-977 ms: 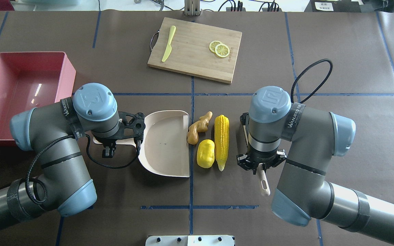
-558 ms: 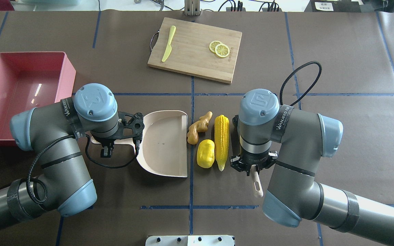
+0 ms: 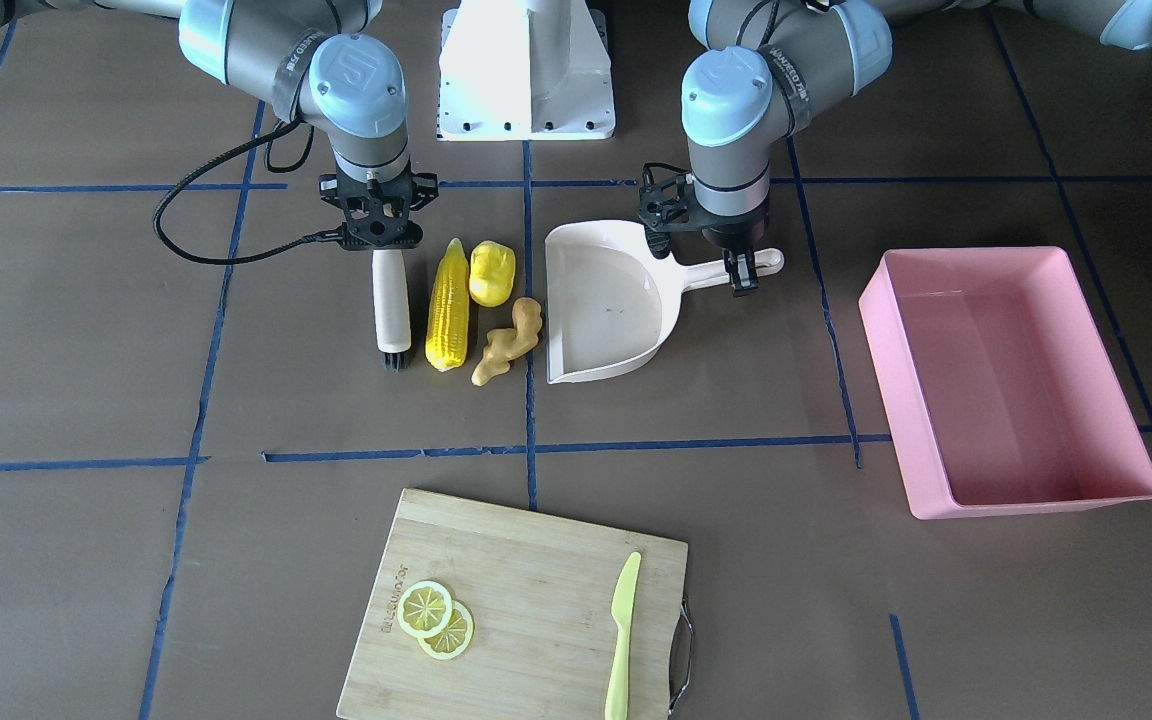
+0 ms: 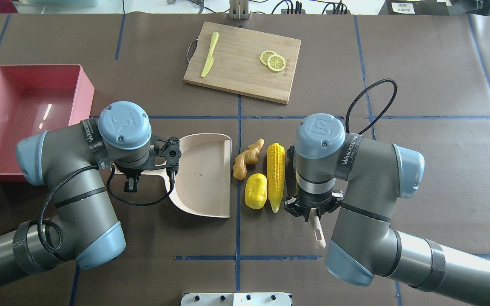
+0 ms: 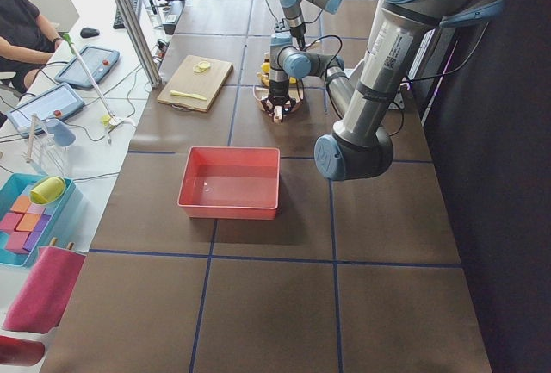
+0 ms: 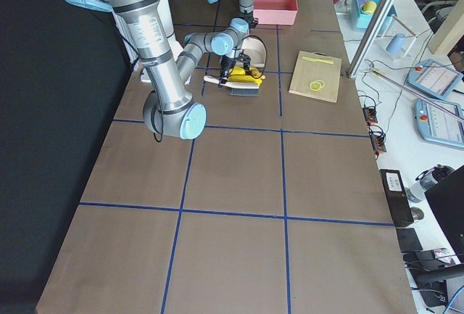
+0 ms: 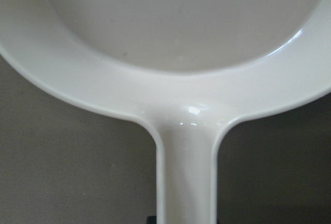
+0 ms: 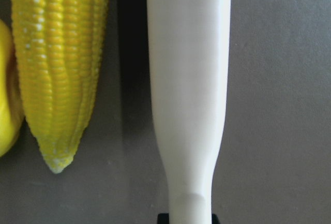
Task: Sweep and dump trash into bin
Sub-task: 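Sweep the ginger, squash and corn into the dustpan with the right gripper's brush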
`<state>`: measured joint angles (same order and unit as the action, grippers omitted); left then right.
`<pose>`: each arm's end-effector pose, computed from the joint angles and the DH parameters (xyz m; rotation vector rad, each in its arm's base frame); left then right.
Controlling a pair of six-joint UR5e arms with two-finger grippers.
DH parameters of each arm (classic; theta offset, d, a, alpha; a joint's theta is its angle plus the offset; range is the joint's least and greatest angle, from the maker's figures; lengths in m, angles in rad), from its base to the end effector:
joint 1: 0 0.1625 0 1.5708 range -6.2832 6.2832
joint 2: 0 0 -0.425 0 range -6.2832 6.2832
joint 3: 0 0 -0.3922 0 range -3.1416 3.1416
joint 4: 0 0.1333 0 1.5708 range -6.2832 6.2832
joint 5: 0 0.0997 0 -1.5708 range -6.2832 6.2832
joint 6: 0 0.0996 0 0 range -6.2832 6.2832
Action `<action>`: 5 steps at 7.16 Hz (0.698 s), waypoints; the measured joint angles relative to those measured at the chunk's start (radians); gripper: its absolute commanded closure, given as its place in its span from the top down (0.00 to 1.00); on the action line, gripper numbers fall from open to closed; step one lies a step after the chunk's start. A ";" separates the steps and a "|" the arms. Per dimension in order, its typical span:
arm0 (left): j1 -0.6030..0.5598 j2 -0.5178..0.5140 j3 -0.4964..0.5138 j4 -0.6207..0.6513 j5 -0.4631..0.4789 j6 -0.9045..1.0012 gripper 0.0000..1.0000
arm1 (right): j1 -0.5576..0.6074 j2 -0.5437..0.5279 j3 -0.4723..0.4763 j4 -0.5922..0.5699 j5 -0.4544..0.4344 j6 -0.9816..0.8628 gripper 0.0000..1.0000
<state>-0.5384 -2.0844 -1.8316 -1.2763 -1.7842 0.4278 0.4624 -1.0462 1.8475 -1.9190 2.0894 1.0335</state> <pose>0.4769 -0.4156 0.2987 0.4334 0.3763 1.4753 -0.5114 -0.3487 0.2828 -0.2353 -0.6335 -0.1895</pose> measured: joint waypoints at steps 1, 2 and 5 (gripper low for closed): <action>0.000 -0.005 0.000 0.005 0.002 -0.001 0.00 | -0.009 0.000 -0.004 0.002 -0.002 0.000 0.00; 0.000 -0.009 0.000 0.008 0.005 -0.002 0.00 | -0.021 0.006 -0.009 0.003 -0.004 0.000 0.00; 0.003 -0.015 0.001 0.010 0.008 -0.006 0.00 | -0.044 0.076 -0.082 0.003 -0.005 0.000 0.00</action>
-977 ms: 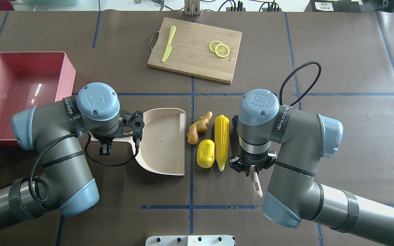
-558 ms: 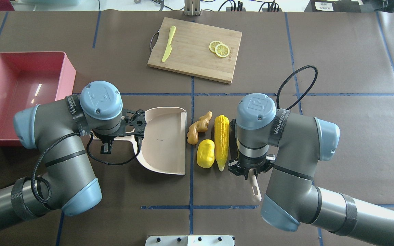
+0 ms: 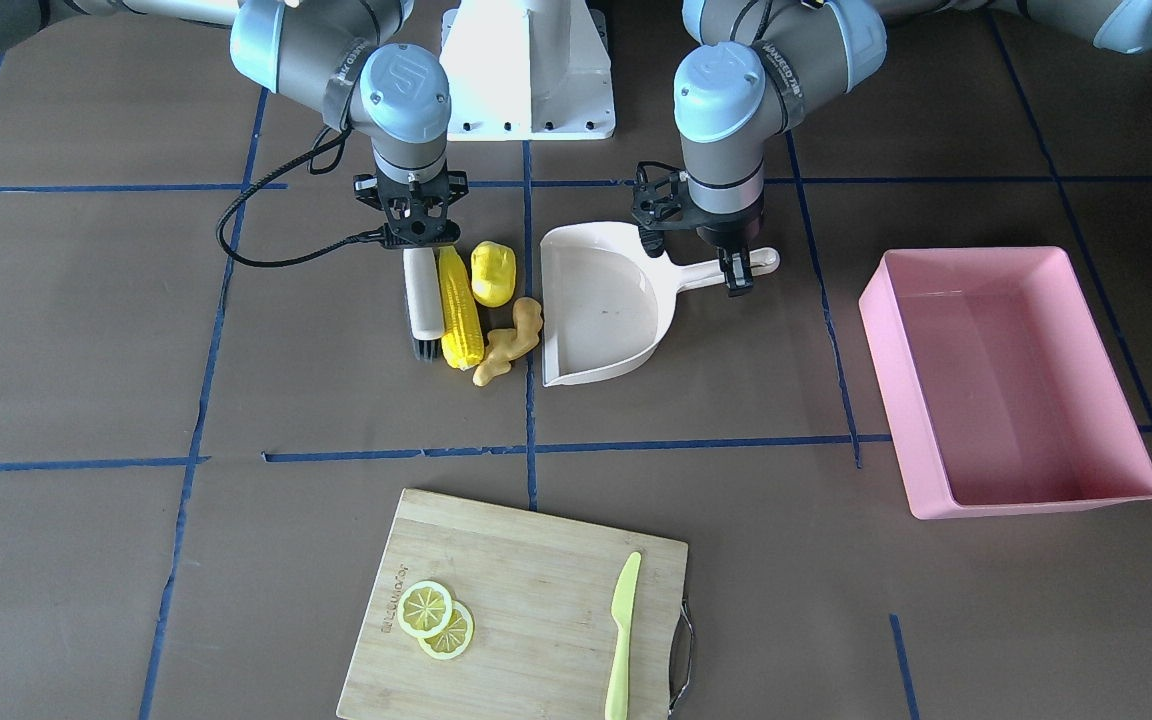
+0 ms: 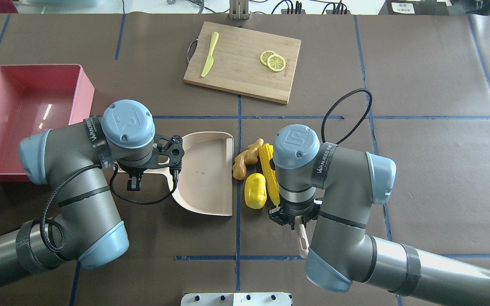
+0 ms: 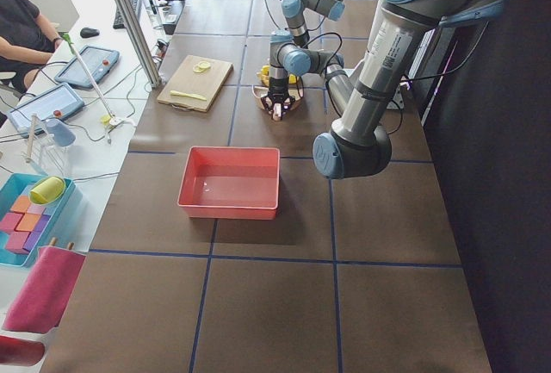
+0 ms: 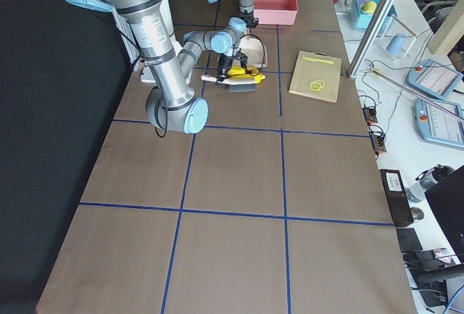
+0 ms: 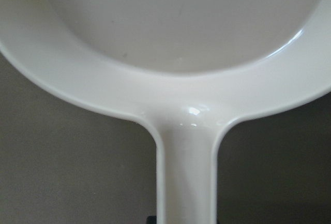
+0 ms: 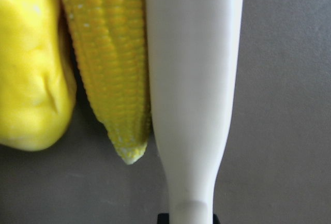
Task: Sweep and dump trash into bin
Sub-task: 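Sweep the ginger, squash and corn into the dustpan with the right gripper's brush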
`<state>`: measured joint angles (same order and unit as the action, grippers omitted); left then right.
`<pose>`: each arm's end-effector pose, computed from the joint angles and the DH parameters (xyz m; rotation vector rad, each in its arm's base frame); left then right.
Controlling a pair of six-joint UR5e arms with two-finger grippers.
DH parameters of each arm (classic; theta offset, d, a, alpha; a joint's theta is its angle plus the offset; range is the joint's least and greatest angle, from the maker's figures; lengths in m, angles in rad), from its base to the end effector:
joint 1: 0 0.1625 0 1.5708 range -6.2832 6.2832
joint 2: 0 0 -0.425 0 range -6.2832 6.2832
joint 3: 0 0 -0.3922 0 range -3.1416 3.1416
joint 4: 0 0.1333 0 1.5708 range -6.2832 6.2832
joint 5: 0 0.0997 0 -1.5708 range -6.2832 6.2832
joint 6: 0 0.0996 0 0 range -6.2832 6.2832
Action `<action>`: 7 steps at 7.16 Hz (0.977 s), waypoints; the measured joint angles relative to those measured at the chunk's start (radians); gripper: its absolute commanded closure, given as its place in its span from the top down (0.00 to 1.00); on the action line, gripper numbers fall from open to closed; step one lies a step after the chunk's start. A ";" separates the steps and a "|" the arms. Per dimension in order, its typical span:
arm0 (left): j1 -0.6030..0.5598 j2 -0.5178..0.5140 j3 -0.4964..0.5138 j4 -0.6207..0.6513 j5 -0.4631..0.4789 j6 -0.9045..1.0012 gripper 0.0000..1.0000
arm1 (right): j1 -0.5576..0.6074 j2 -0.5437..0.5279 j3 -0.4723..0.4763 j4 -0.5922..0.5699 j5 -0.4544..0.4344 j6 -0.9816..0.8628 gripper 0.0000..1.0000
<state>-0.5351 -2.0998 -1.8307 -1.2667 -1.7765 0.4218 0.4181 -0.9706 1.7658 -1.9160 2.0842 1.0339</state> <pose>0.4796 -0.4156 0.2909 0.4393 0.3718 1.4711 -0.5526 -0.3378 0.2679 -0.2464 -0.6238 -0.2298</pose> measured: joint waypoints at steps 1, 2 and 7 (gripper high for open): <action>0.007 -0.001 0.002 0.001 0.000 -0.002 0.00 | -0.005 0.016 -0.011 0.000 0.000 0.000 0.00; 0.017 -0.001 0.004 0.001 0.002 -0.004 0.00 | -0.010 0.031 -0.016 0.000 0.000 0.001 0.00; 0.024 -0.005 0.006 0.001 0.012 -0.005 0.00 | -0.029 0.108 -0.033 0.002 0.001 0.039 0.00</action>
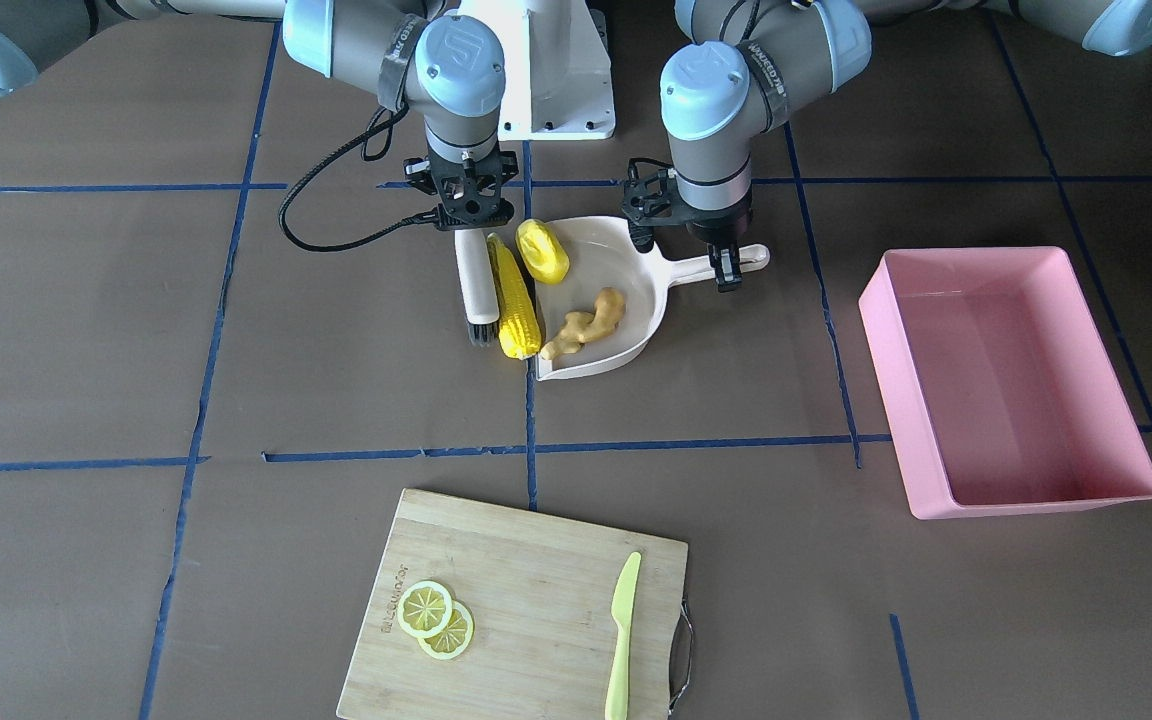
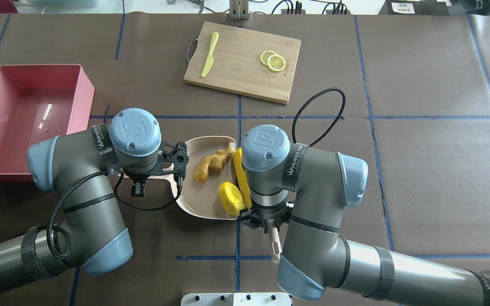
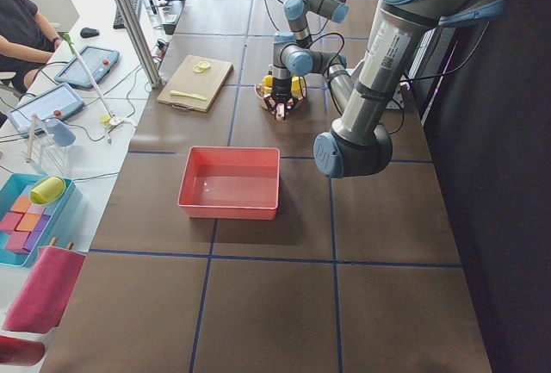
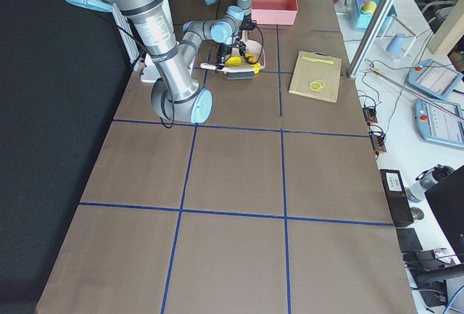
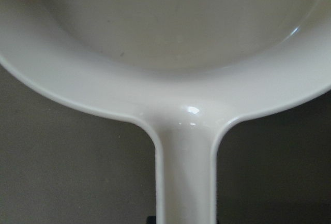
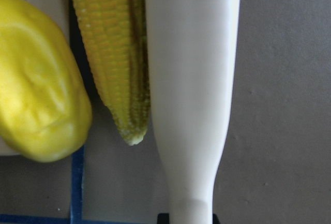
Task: Sweep and dump trash into bin
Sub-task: 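Sweep the ginger, squash and corn into the dustpan with the right gripper's brush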
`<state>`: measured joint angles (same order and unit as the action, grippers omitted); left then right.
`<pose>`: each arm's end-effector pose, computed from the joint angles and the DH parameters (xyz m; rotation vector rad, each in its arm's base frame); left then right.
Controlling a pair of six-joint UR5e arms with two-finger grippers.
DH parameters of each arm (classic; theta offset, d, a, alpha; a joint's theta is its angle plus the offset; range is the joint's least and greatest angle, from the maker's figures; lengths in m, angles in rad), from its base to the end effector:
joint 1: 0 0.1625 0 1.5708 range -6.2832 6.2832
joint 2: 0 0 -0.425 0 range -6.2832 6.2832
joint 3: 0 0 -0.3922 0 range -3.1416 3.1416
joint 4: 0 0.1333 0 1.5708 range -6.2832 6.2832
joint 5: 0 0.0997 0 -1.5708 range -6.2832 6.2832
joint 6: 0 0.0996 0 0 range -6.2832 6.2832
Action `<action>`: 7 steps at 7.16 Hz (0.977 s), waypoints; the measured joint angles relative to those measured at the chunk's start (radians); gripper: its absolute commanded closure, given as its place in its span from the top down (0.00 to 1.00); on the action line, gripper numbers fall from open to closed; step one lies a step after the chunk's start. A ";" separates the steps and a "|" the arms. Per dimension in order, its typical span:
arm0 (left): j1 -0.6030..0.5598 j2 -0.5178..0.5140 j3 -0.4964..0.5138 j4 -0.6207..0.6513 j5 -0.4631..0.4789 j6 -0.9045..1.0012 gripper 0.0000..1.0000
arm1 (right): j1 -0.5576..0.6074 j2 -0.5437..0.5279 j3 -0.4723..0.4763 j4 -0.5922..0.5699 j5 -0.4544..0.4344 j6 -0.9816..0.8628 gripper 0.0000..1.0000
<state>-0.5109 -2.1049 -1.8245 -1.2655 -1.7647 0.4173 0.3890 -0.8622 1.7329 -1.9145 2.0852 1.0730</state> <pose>0.4909 -0.4060 0.2906 0.4366 0.3661 1.4881 -0.5778 -0.3280 0.2100 -0.2331 -0.6821 -0.2396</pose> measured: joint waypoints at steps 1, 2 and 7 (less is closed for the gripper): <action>0.000 -0.001 0.001 0.000 0.000 0.000 0.00 | -0.002 0.024 -0.018 0.000 0.000 0.005 0.00; 0.000 -0.001 0.002 0.000 0.001 0.000 0.00 | -0.004 0.046 -0.034 0.000 0.001 0.007 0.00; 0.002 -0.001 0.002 0.000 0.001 -0.002 0.01 | -0.020 0.081 -0.087 0.088 0.004 0.057 0.00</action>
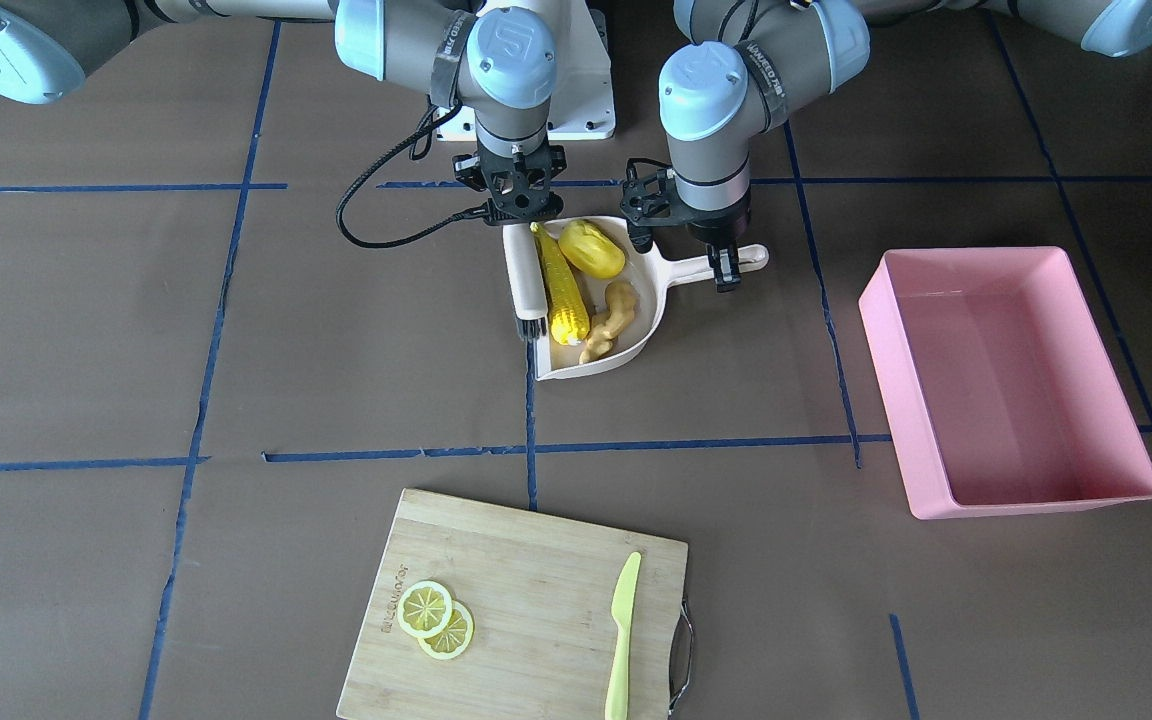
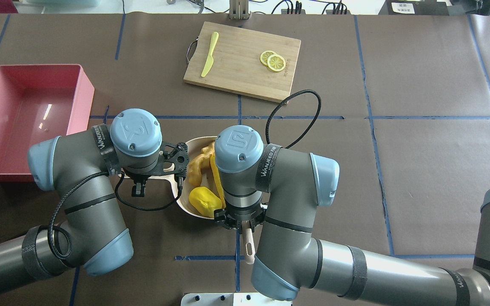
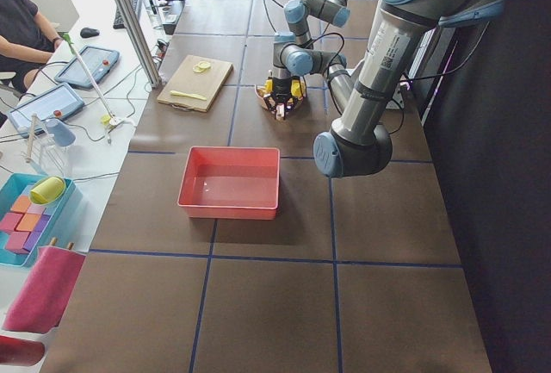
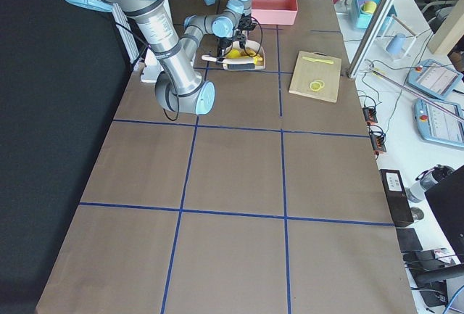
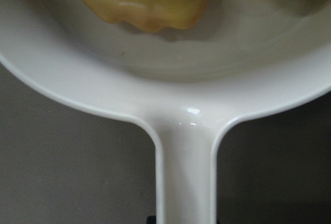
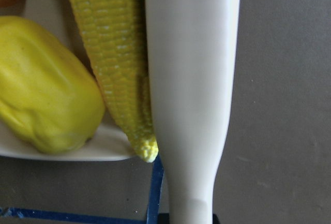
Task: Sweep and dump trash into bin
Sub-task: 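Sweep the ginger, squash and corn into the dustpan with the right gripper's brush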
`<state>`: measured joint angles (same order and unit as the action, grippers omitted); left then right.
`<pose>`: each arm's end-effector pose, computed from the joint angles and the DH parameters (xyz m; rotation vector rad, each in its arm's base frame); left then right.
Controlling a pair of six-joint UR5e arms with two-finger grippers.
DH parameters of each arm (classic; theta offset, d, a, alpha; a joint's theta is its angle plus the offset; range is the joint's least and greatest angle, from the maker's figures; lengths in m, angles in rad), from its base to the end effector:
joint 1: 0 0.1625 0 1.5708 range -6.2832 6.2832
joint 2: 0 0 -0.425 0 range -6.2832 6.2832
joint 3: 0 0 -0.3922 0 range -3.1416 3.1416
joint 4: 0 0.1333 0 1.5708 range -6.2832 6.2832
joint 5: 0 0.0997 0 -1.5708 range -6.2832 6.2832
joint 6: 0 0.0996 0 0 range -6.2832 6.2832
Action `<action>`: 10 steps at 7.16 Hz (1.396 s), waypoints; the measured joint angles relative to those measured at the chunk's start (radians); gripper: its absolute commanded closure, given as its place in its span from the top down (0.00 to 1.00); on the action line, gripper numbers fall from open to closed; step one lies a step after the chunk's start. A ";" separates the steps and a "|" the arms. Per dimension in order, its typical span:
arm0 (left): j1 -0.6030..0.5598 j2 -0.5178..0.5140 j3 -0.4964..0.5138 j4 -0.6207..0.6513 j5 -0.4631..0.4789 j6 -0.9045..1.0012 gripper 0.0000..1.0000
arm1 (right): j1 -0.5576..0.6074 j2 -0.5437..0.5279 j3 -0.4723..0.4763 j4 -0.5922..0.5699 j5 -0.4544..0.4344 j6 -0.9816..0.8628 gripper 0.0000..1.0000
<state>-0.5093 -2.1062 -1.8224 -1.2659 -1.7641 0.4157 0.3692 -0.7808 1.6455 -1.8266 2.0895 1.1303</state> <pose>0.4921 -0.4056 0.2906 0.4358 0.3660 1.4880 -0.6110 -0.3264 0.1771 -0.2277 -0.7457 -0.2255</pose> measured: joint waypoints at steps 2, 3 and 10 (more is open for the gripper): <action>0.000 0.000 0.000 -0.001 0.000 0.000 0.01 | -0.002 0.008 -0.009 0.026 0.002 0.012 0.00; 0.000 0.000 0.000 -0.001 0.000 0.000 0.01 | -0.004 0.017 -0.017 0.029 0.003 0.018 0.00; 0.000 0.007 0.001 -0.006 -0.002 -0.009 0.00 | 0.038 0.017 0.012 0.027 0.067 0.025 0.00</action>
<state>-0.5098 -2.0994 -1.8218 -1.2715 -1.7664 0.4066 0.4070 -0.7640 1.6574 -1.7993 2.1561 1.1551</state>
